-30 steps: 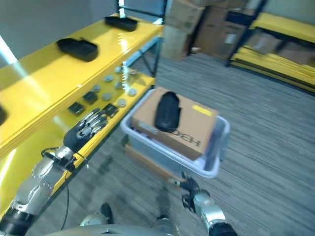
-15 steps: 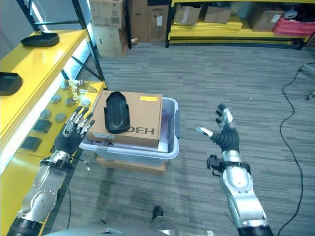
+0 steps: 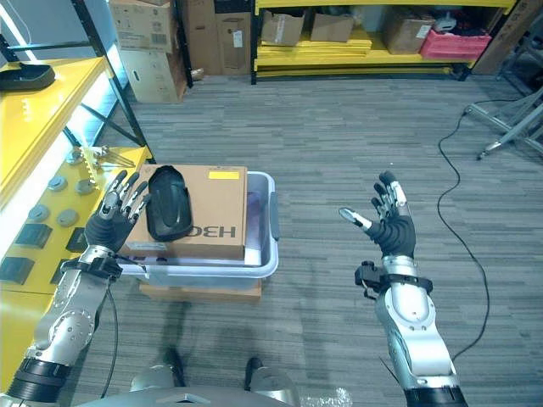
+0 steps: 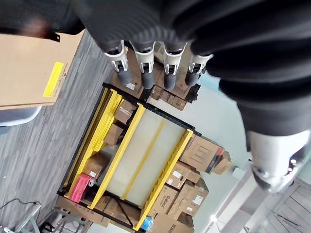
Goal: Move parts from the plastic box to the shelf.
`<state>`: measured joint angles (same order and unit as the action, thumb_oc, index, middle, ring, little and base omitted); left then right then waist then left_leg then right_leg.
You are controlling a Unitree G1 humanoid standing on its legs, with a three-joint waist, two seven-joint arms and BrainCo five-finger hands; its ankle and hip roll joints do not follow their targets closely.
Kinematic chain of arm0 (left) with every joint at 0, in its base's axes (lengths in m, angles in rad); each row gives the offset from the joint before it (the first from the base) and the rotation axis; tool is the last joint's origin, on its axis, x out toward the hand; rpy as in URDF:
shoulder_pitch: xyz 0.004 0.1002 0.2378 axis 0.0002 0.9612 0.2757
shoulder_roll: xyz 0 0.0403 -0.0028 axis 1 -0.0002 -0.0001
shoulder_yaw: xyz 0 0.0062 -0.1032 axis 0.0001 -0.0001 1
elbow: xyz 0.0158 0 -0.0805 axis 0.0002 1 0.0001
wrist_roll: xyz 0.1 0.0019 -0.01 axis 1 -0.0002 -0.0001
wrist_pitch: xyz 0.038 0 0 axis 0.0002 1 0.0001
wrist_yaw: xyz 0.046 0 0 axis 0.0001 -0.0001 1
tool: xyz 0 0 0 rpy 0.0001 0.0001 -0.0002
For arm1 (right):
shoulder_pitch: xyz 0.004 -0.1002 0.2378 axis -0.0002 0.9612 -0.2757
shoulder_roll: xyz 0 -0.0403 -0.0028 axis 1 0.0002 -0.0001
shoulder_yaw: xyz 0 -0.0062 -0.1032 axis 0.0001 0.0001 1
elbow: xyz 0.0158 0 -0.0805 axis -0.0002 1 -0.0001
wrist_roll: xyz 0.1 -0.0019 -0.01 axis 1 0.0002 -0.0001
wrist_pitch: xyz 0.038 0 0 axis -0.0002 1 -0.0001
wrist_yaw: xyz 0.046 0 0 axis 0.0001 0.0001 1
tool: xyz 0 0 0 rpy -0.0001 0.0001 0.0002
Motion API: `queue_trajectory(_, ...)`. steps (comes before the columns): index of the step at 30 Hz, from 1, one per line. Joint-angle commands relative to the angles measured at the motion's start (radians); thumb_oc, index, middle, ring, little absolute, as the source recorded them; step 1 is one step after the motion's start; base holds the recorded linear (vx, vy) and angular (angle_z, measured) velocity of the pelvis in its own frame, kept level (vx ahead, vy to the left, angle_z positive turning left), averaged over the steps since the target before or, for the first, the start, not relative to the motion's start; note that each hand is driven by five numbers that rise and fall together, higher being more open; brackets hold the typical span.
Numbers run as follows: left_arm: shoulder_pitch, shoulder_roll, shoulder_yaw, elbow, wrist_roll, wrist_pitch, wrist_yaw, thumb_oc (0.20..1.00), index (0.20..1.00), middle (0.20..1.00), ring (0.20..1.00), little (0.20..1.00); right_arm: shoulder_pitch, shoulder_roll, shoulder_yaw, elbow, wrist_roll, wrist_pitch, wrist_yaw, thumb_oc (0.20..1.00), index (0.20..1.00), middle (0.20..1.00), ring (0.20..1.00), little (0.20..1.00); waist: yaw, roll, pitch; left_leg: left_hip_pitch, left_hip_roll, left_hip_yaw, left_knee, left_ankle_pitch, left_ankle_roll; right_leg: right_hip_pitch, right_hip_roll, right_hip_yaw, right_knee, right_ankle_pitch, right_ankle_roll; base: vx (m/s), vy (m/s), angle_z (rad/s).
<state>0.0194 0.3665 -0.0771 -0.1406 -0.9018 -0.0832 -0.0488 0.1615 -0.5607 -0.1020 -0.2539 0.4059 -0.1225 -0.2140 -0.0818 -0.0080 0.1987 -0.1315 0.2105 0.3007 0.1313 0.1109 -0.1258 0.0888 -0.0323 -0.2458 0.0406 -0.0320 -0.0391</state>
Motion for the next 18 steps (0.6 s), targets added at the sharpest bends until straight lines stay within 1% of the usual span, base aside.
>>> queue_trajectory(1, 0.042, 0.043, 0.079, -0.078, -0.023, -0.023, -0.017, 1.000, 1.000, 1.000, 1.000, 1.000, -0.008, -0.035, -0.044, -0.046, 0.038, -0.042, 0.053, 1.000, 1.000, 1.000, 1.000, 1.000, 0.040, 0.030, -0.015, 0.012, -0.009, -0.039, -0.051, 0.122, 0.009, -0.006, -0.017, -0.002, 0.054, -0.046, 0.095, 0.28, 0.218, -0.01)
queue_trajectory(3, 0.043, 0.045, 0.084, -0.068, 0.007, -0.014, -0.032, 1.000, 1.000, 1.000, 1.000, 1.000, -0.012, -0.026, -0.027, -0.036, 0.052, -0.039, 0.038, 1.000, 1.000, 1.000, 1.000, 1.000, 0.049, 0.024, -0.016, 0.028, -0.025, -0.014, -0.042, 0.051, 0.031, -0.007, -0.045, -0.028, 0.089, -0.064, 0.103, 0.28, 0.230, -0.14)
queue_trajectory(4, 0.041, 0.046, 0.082, -0.067, 0.026, -0.013, -0.029, 1.000, 1.000, 1.000, 1.000, 1.000, -0.022, -0.022, -0.013, -0.027, 0.051, -0.047, 0.026, 1.000, 1.000, 1.000, 1.000, 1.000, 0.056, 0.022, -0.016, 0.032, -0.039, -0.020, -0.037, 0.019, 0.043, -0.013, -0.055, -0.028, 0.100, -0.067, 0.107, 0.23, 0.223, -0.14)
queue_trajectory(5, 0.042, 0.051, 0.081, -0.070, 0.042, -0.012, -0.030, 1.000, 1.000, 1.000, 1.000, 1.000, -0.035, -0.016, 0.001, -0.018, 0.047, -0.052, 0.014, 1.000, 1.000, 1.000, 1.000, 1.000, 0.069, 0.022, -0.016, 0.038, -0.057, -0.040, -0.036, -0.012, 0.054, -0.018, -0.065, -0.027, 0.115, -0.072, 0.114, 0.16, 0.164, 0.04)
queue_trajectory(6, 0.043, 0.054, 0.082, -0.072, 0.046, -0.008, -0.035, 1.000, 1.000, 1.000, 1.000, 1.000, -0.041, -0.013, 0.007, -0.018, 0.044, -0.053, 0.007, 1.000, 1.000, 1.000, 1.000, 1.000, 0.075, 0.022, -0.016, 0.041, -0.066, -0.047, -0.035, -0.024, 0.059, -0.020, -0.071, -0.027, 0.123, -0.077, 0.118, 0.22, 0.254, 0.03)
queue_trajectory(7, 0.050, 0.065, 0.095, -0.088, 0.043, 0.014, -0.061, 1.000, 1.000, 1.000, 1.000, 1.000, -0.055, 0.000, 0.025, -0.030, 0.034, -0.043, -0.025, 1.000, 1.000, 1.000, 1.000, 1.000, 0.097, 0.026, -0.017, 0.052, -0.100, -0.069, -0.032, -0.061, 0.075, -0.027, -0.092, -0.034, 0.155, -0.095, 0.130, 0.20, 0.234, 0.03)
queue_trajectory(9, 0.049, 0.077, 0.103, -0.094, 0.063, 0.019, -0.073, 1.000, 1.000, 1.000, 1.000, 1.000, -0.066, 0.006, 0.033, -0.036, 0.021, -0.028, -0.043, 1.000, 1.000, 1.000, 1.000, 1.000, 0.111, 0.030, -0.019, 0.049, -0.127, -0.094, -0.026, -0.081, 0.088, -0.035, -0.102, -0.028, 0.193, -0.117, 0.132, 0.21, 0.246, 0.03)
queue_trajectory(10, 0.046, 0.086, 0.104, -0.100, 0.093, 0.031, -0.090, 1.000, 1.000, 1.000, 1.000, 1.000, -0.077, 0.017, 0.042, -0.039, 0.003, -0.015, -0.068, 1.000, 1.000, 1.000, 1.000, 1.000, 0.126, 0.033, -0.021, 0.050, -0.159, -0.109, -0.021, -0.099, 0.113, -0.057, -0.121, -0.022, 0.270, -0.118, 0.146, 0.15, 0.183, 0.02)
queue_trajectory(11, 0.046, 0.086, 0.104, -0.100, 0.093, 0.031, -0.090, 1.000, 1.000, 1.000, 1.000, 1.000, -0.077, 0.017, 0.042, -0.039, 0.003, -0.015, -0.068, 1.000, 1.000, 1.000, 1.000, 1.000, 0.126, 0.033, -0.021, 0.050, -0.159, -0.109, -0.021, -0.099, 0.113, -0.057, -0.121, -0.022, 0.270, -0.118, 0.146, 0.16, 0.226, 0.04)
queue_trajectory(12, 0.045, 0.092, 0.106, -0.105, 0.093, 0.044, -0.102, 1.000, 1.000, 1.000, 1.000, 1.000, -0.081, 0.030, 0.054, -0.040, -0.006, -0.015, -0.083, 1.000, 1.000, 1.000, 1.000, 1.000, 0.129, 0.037, -0.018, 0.057, -0.183, -0.112, -0.020, -0.117, 0.140, -0.111, -0.146, -0.007, 0.394, -0.094, 0.172, 0.11, 0.181, 0.06)
queue_trajectory(13, 0.048, 0.093, 0.108, -0.105, 0.105, 0.043, -0.113, 1.000, 1.000, 1.000, 1.000, 1.000, -0.081, 0.040, 0.061, -0.048, -0.021, -0.014, -0.093, 1.000, 1.000, 1.000, 1.000, 1.000, 0.126, 0.041, -0.014, 0.068, -0.194, -0.112, -0.028, -0.125, 0.158, -0.151, -0.153, 0.012, 0.483, -0.078, 0.186, 0.12, 0.227, -0.01)
queue_trajectory(14, 0.056, 0.092, 0.107, -0.104, 0.119, 0.027, -0.116, 1.000, 1.000, 1.000, 1.000, 1.000, -0.081, 0.052, 0.065, -0.054, -0.038, -0.016, -0.094, 1.000, 1.000, 1.000, 1.000, 1.000, 0.123, 0.048, -0.009, 0.084, -0.201, -0.110, -0.044, -0.128, 0.171, -0.204, -0.155, 0.033, 0.552, -0.043, 0.194, 0.07, 0.119, 0.02)
queue_trajectory(15, 0.061, 0.098, 0.108, -0.106, 0.118, 0.015, -0.113, 1.000, 1.000, 1.000, 1.000, 1.000, -0.080, 0.057, 0.064, -0.054, -0.045, -0.024, -0.085, 1.000, 1.000, 1.000, 1.000, 1.000, 0.121, 0.049, -0.003, 0.092, -0.206, -0.106, -0.054, -0.129, 0.173, -0.232, -0.155, 0.039, 0.530, -0.024, 0.195, 0.03, 0.016, -0.03)
queue_trajectory(16, 0.063, 0.104, 0.106, -0.107, 0.105, 0.001, -0.110, 1.000, 1.000, 1.000, 1.000, 1.000, -0.086, 0.059, 0.064, -0.048, -0.049, -0.038, -0.078, 1.000, 1.000, 1.000, 1.000, 1.000, 0.122, 0.050, 0.004, 0.096, -0.208, -0.103, -0.057, -0.131, 0.167, -0.241, -0.155, 0.036, 0.466, -0.012, 0.193, -0.03, -0.176, -0.05)
queue_trajectory(17, 0.025, 0.121, 0.107, -0.125, 0.079, 0.003, -0.074, 1.000, 1.000, 1.000, 1.000, 1.000, -0.136, 0.057, 0.067, -0.017, -0.048, -0.064, -0.066, 1.000, 1.000, 1.000, 1.000, 1.000, 0.126, 0.037, 0.029, 0.081, -0.211, -0.115, -0.039, -0.156, 0.153, -0.245, -0.166, 0.043, 0.243, 0.041, 0.196, -0.07, -0.220, -0.16)
queue_trajectory(18, 0.015, 0.123, 0.100, -0.119, 0.068, -0.006, -0.072, 1.000, 1.000, 1.000, 1.000, 1.000, -0.156, 0.051, 0.067, -0.007, -0.052, -0.066, -0.071, 1.000, 1.000, 1.000, 1.000, 1.000, 0.129, 0.035, 0.041, 0.072, -0.201, -0.114, -0.030, -0.157, 0.158, -0.262, -0.174, 0.044, 0.238, 0.054, 0.200, -0.08, -0.248, -0.28)
